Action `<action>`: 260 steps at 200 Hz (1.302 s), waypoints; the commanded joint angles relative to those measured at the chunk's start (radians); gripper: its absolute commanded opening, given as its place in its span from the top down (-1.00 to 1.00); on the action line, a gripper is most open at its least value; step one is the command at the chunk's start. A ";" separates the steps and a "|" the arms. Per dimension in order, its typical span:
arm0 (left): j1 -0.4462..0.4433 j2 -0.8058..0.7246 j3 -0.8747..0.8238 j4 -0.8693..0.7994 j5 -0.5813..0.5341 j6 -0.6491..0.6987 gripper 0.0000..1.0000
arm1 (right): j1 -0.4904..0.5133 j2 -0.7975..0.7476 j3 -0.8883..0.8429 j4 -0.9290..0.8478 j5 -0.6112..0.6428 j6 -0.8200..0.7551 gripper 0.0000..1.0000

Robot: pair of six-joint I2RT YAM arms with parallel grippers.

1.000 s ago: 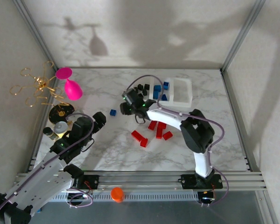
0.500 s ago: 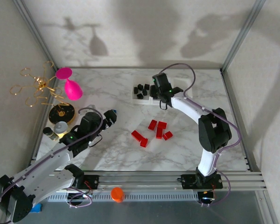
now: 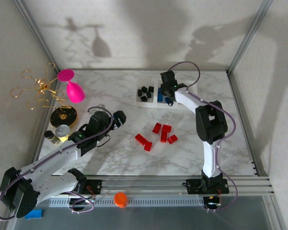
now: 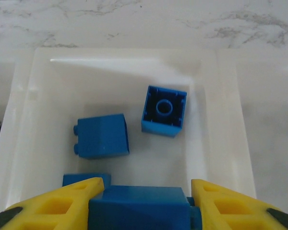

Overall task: Sort the legos into containers by color
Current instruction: Place the lego in the container, then pick up the lego from the center of the table.

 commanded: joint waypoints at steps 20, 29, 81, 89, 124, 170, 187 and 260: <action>-0.009 0.017 0.041 0.019 0.000 0.022 -0.99 | -0.007 0.048 0.098 -0.035 0.049 -0.037 -0.13; -0.010 0.014 0.041 0.019 -0.001 0.023 -0.99 | -0.007 0.043 0.096 -0.034 0.047 -0.035 -0.15; -0.009 0.015 0.053 0.005 -0.016 0.036 -0.99 | 0.009 -0.054 0.044 -0.024 -0.020 -0.023 -0.22; -0.010 0.011 0.054 0.000 -0.020 0.038 -0.99 | 0.017 -0.076 0.025 -0.019 -0.030 -0.020 -0.23; -0.009 -0.018 0.054 -0.036 -0.054 0.039 -0.99 | 0.079 -0.166 -0.065 -0.006 -0.087 0.007 -0.26; -0.009 -0.078 0.035 -0.105 -0.100 0.028 -0.99 | 0.216 -0.228 -0.157 0.024 -0.149 0.065 -0.31; -0.009 -0.111 0.021 -0.131 -0.117 0.016 -0.99 | 0.277 -0.220 -0.163 0.035 -0.160 0.094 -0.32; -0.006 -0.251 -0.022 -0.256 -0.235 -0.040 -0.99 | 0.461 -0.021 -0.045 0.071 -0.195 0.202 -0.42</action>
